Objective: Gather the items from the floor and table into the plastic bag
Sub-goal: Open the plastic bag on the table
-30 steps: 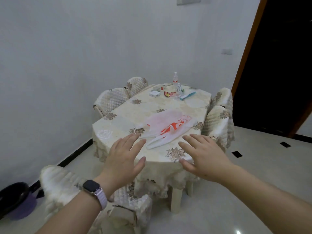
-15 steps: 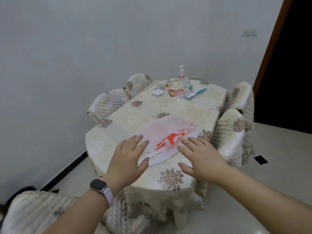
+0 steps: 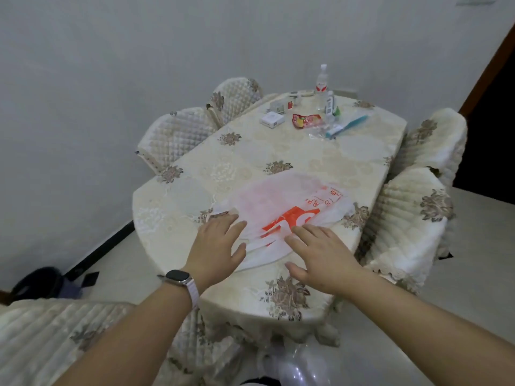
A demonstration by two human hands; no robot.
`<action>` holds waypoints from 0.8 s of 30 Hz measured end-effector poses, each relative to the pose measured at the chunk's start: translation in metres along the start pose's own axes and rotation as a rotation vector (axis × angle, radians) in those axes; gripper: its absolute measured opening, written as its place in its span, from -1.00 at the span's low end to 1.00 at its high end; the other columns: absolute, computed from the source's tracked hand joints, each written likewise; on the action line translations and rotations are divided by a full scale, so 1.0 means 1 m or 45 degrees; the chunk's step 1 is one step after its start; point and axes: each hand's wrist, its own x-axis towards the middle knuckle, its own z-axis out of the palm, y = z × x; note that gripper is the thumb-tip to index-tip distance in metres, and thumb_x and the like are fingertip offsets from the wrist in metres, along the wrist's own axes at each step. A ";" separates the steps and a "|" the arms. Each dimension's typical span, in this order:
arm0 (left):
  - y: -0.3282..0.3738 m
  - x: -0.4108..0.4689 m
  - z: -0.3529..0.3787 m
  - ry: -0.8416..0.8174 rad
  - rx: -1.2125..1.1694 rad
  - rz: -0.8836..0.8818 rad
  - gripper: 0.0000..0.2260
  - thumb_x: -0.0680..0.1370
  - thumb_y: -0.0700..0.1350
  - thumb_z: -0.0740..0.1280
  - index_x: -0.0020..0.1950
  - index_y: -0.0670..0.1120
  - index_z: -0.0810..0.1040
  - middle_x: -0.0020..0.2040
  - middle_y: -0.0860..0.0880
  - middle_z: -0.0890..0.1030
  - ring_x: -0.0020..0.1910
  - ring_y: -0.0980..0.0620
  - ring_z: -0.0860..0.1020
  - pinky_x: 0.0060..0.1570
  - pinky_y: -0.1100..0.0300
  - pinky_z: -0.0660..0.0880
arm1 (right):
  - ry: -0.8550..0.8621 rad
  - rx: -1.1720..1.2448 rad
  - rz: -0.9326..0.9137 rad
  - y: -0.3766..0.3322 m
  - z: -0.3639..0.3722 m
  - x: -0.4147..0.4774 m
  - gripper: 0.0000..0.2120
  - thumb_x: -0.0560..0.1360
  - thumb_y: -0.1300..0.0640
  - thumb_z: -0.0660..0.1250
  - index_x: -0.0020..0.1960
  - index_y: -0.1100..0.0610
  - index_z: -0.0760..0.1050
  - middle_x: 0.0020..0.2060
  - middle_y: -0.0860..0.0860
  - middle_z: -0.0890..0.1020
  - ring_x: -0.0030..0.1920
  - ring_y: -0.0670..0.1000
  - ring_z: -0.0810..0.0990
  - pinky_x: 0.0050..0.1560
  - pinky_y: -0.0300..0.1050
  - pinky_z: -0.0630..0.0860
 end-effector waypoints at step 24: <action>-0.102 0.107 0.180 -0.553 -0.162 0.044 -0.69 0.48 0.01 0.28 0.15 -0.09 0.59 0.12 -0.12 0.60 0.14 -0.20 0.54 0.15 -0.06 0.44 | -0.461 0.061 0.268 0.035 0.135 0.117 -0.55 0.44 -0.10 0.15 0.16 0.14 0.55 0.24 0.16 0.55 0.22 0.21 0.51 0.15 0.13 0.48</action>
